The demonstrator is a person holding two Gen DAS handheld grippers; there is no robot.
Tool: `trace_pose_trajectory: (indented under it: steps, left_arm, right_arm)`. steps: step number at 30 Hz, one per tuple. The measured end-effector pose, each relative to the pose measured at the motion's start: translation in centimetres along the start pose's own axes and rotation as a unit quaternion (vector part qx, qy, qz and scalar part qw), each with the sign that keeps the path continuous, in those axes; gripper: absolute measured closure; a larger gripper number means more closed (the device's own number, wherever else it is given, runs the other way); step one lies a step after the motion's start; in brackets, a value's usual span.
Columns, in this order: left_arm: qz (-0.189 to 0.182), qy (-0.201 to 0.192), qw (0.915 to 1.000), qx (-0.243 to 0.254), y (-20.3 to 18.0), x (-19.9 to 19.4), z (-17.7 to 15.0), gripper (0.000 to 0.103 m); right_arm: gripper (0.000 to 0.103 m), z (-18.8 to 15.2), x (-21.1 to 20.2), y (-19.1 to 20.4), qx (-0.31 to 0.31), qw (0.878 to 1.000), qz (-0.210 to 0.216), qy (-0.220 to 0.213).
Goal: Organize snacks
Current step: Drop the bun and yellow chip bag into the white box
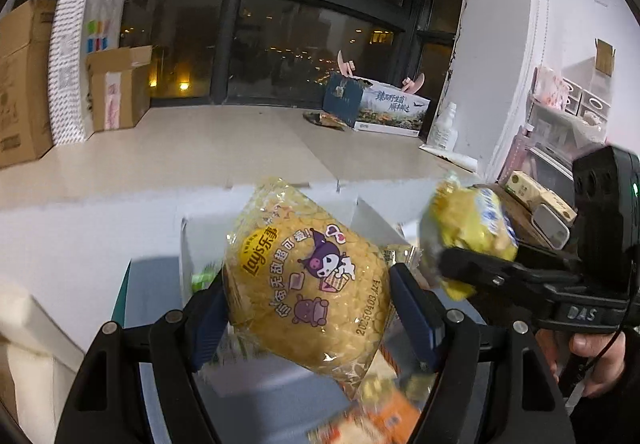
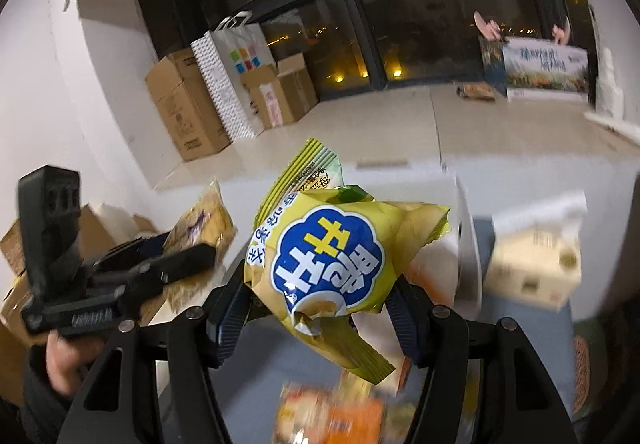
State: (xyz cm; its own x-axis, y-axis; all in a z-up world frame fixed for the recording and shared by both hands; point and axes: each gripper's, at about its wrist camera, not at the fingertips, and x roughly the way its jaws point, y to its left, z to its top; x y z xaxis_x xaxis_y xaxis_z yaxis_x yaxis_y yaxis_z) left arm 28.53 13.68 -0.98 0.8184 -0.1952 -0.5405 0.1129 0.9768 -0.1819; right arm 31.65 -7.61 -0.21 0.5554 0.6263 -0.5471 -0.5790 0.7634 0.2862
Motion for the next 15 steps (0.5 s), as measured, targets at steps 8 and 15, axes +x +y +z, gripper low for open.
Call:
trace_pose_trajectory:
  steps: [8, 15]
  left_arm:
    - [0.027, 0.046, 0.9986, 0.009, 1.8, 7.0, 2.3, 0.019]
    - [0.035, 0.070, 0.9967, -0.021, 3.4, 8.5, 0.3, 0.000]
  right_arm:
    - [0.033, 4.5, 5.8, -3.3, -0.002, 0.998, -0.052, 0.038]
    - [0.000, 4.0, 7.6, -5.6, 0.005, 0.995, -0.090, 0.037]
